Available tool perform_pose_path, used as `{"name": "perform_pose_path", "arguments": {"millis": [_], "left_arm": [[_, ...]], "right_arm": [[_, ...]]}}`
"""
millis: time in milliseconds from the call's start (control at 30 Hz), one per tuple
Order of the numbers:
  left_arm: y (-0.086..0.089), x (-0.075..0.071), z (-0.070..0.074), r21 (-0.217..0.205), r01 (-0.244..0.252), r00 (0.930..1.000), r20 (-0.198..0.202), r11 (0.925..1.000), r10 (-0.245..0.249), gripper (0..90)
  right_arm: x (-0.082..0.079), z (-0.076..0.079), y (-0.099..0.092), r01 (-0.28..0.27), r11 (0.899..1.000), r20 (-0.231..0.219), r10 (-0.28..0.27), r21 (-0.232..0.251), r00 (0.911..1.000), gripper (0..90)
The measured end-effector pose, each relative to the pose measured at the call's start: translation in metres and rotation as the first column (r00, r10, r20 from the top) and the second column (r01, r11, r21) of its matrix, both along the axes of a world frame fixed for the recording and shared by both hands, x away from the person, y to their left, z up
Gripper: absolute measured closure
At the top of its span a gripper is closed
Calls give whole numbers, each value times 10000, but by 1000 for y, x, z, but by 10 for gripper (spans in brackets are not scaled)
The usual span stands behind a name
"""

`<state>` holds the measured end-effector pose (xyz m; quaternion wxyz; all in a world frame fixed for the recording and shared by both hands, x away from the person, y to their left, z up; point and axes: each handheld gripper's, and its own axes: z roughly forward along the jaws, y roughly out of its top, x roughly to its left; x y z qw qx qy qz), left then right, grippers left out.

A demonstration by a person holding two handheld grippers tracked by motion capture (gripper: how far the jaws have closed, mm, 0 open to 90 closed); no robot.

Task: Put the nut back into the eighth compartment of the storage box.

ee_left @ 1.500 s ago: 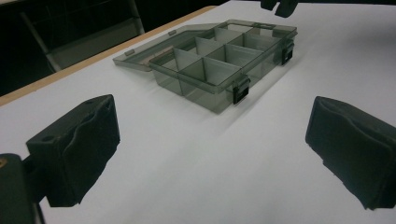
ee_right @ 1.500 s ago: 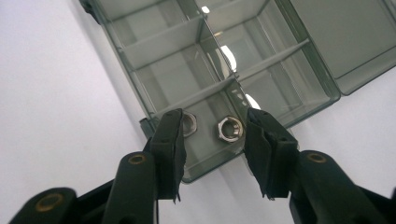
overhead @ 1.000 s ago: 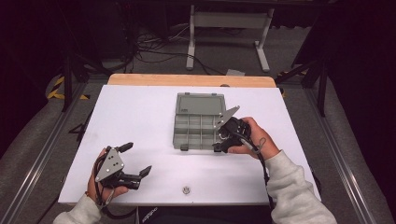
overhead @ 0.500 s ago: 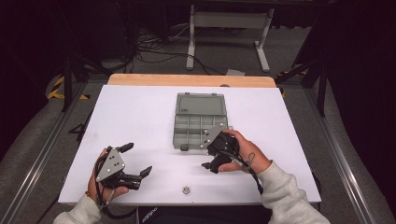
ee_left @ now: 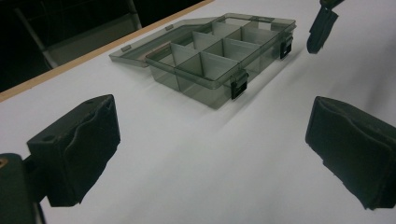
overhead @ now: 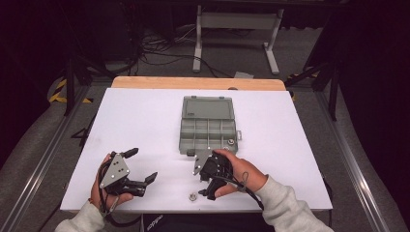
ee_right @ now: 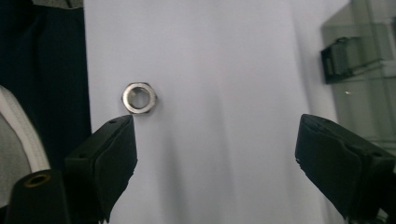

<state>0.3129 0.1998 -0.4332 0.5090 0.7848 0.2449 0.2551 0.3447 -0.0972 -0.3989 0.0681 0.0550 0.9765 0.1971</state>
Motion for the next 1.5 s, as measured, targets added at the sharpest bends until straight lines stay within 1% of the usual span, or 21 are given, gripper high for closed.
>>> {"name": "perform_pose_path", "arguments": {"millis": [67,333,367,467,600,800,867,900,967,1033,1067,1133,1233,1300,1333,1467,1500], "left_arm": [[0,0,0,8,1,10000,1,10000,-1,36],[0,0,0,-25,-7,10000,-44,10000,7,36],[0,0,0,27,3,10000,-17,10000,-3,37],[0,0,-1,51,43,10000,-64,10000,-43,36],[0,0,-1,83,38,10000,-90,10000,-38,36],[0,0,-1,105,84,9999,-132,9999,-82,37],[0,0,-1,117,97,9999,-132,9999,-96,37],[0,0,-1,111,88,9999,-134,9999,-87,37],[0,1,-1,114,79,9999,-140,9999,-78,37],[0,0,-1,92,78,9998,-160,9999,-77,37],[-1,1,-1,138,95,9999,-136,9999,-93,37],[-1,1,-1,131,98,9998,-147,9999,-96,37],[-1,1,-1,131,90,9999,-139,9999,-88,37],[-1,1,-1,139,92,9999,-146,9999,-89,37],[-1,1,-1,145,77,9999,-154,9999,-74,37],[-1,1,-1,153,70,9999,-151,9999,-67,37],[0,1,-1,144,81,9999,-152,9999,-78,37]], "right_arm": [[-3,-3,4,-26,10000,-171,25,-36,9999,156],[-10,-13,19,-481,9982,-343,469,-346,9983,163],[-10,-14,20,-524,9979,-365,511,-367,9980,162],[-12,-19,25,-630,9964,-469,604,-570,9971,136],[-12,-22,29,-522,9968,-503,492,-601,9975,126],[-11,-30,34,-540,9956,-592,495,-767,9970,127],[-11,-31,36,-562,9944,-627,507,-899,9967,184],[-11,-32,36,-538,9948,-637,483,-866,9968,200],[-9,-32,37,-516,9952,-765,452,-830,9960,308],[-9,-33,37,-500,9960,-846,436,-747,9955,347],[-8,-33,36,-527,9961,-986,455,-712,9941,379],[-9,-31,35,-595,9961,-1038,525,-656,9932,481],[-10,-30,34,-657,9960,-1060,590,-611,9926,581],[-10,-29,34,-797,9944,-1096,718,-694,9914,654],[-11,-29,34,-819,9943,-1105,740,-686,9911,679],[-12,-29,34,-876,9936,-1060,798,-714,9912,679],[-13,-28,34,-936,9925,-1052,851,-786,9908,679]]}}
